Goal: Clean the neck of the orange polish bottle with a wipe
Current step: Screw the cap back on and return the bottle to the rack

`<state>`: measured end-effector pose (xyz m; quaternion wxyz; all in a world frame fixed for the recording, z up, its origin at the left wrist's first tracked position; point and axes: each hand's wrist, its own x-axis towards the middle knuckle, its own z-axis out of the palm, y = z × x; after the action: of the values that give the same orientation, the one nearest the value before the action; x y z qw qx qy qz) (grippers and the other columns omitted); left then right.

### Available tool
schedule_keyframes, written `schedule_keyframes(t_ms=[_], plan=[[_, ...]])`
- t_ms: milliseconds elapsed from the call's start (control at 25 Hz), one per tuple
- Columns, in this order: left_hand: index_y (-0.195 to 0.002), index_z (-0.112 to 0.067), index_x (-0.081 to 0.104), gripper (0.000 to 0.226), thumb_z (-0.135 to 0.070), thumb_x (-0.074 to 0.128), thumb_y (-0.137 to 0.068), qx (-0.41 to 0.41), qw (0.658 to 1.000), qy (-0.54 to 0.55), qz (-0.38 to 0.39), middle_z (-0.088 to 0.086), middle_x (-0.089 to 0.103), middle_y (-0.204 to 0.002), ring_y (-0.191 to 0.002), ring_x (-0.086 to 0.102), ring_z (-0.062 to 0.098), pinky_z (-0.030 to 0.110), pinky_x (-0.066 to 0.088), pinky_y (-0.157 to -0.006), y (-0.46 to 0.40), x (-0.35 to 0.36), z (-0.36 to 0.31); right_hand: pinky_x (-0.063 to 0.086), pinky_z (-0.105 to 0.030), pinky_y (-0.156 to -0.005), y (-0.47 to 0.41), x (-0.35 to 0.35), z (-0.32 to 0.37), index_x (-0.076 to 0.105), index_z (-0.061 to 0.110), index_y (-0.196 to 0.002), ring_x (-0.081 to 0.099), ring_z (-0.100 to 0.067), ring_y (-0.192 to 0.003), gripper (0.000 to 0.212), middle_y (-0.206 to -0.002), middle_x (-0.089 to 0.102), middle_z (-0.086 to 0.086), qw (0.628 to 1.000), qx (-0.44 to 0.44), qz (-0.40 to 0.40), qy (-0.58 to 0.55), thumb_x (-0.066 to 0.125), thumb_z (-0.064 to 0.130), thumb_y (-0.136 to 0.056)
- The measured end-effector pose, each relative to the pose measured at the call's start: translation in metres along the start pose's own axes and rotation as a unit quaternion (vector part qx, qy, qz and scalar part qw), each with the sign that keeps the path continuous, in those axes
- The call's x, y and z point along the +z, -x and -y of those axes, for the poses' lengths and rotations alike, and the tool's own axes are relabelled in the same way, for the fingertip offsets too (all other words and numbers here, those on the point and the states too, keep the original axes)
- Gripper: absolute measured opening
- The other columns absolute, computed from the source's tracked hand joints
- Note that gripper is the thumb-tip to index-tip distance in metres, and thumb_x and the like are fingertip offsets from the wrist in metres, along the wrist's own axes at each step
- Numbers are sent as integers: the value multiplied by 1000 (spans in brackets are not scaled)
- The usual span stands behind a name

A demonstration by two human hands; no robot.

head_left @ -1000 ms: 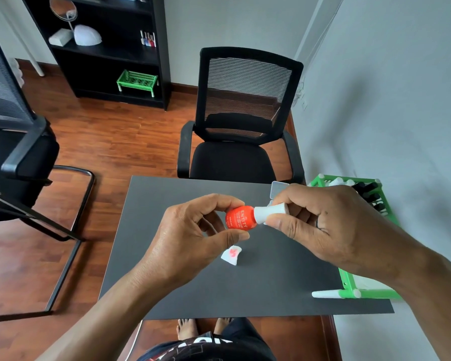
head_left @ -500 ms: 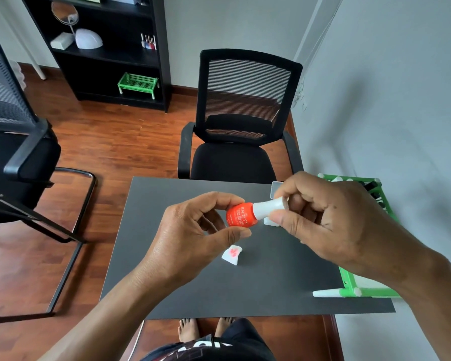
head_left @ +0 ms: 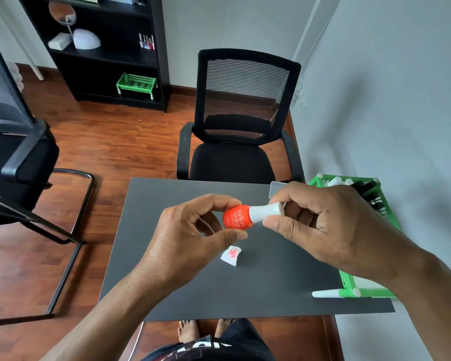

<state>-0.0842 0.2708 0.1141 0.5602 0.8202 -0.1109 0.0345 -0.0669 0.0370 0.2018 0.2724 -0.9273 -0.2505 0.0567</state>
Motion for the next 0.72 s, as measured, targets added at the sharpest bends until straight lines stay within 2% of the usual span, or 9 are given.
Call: schedule_keyframes(t_ms=[80,200,240,320,440,560,640,720], plan=[[-111,-47,69,43,-54,79,-70,-3,1000,-1,0,-24,71,-108,-82,72,11,10,55,-69,-2,0,1,47,-11,-53,-1,-1,0,67,31,-110,63,-9,-60,29,-77,64,26,1000,11,-6,-9,73,47,-87],[-111,-48,68,43,-56,78,-70,-3,1000,0,3,-25,70,-109,-82,72,12,10,55,-69,-4,2,1,44,-10,-51,-3,-2,-2,70,28,-100,63,-8,-59,30,-70,64,20,1000,4,-18,17,63,55,-90],[-111,-48,68,43,-56,78,-70,-4,1000,3,5,-26,70,-110,-82,72,12,10,55,-69,-5,3,2,45,-10,-51,-3,-2,-3,70,27,-102,63,-7,-60,33,-71,66,19,1000,7,-17,17,61,57,-90],[-110,-49,68,42,-55,79,-70,-4,1000,5,3,-26,71,-109,-82,72,12,9,55,-69,-7,5,3,49,-12,-53,-4,-1,-6,68,31,-109,66,-10,-64,31,-75,69,17,1000,17,-10,-2,66,54,-88],[-111,-45,71,42,-52,81,-70,-5,1000,12,7,-22,73,-104,-80,72,15,10,55,-68,-9,5,5,50,-15,-52,-4,1,-10,70,26,-100,66,-10,-63,32,-70,69,13,1000,13,-20,-7,62,55,-90],[-110,-48,69,41,-53,80,-70,-4,1000,13,8,-23,72,-106,-81,72,13,9,55,-67,-10,5,5,56,-22,-57,-6,4,-11,69,27,-113,66,-13,-66,35,-78,72,13,999,18,-27,-29,68,52,-88],[-110,-50,67,41,-52,80,-71,1,1000,9,12,-24,71,-108,-82,72,11,8,54,-68,-11,4,6,55,-23,-55,-7,5,-11,70,25,-103,67,-13,-66,29,-72,70,12,999,14,-27,-21,65,51,-90],[-110,-52,65,41,-52,79,-71,4,1000,7,17,-28,69,-110,-84,71,9,7,54,-69,-10,4,7,55,-22,-55,-9,5,-9,70,24,-100,68,-11,-65,35,-71,70,12,999,15,-31,-14,60,56,-91]])
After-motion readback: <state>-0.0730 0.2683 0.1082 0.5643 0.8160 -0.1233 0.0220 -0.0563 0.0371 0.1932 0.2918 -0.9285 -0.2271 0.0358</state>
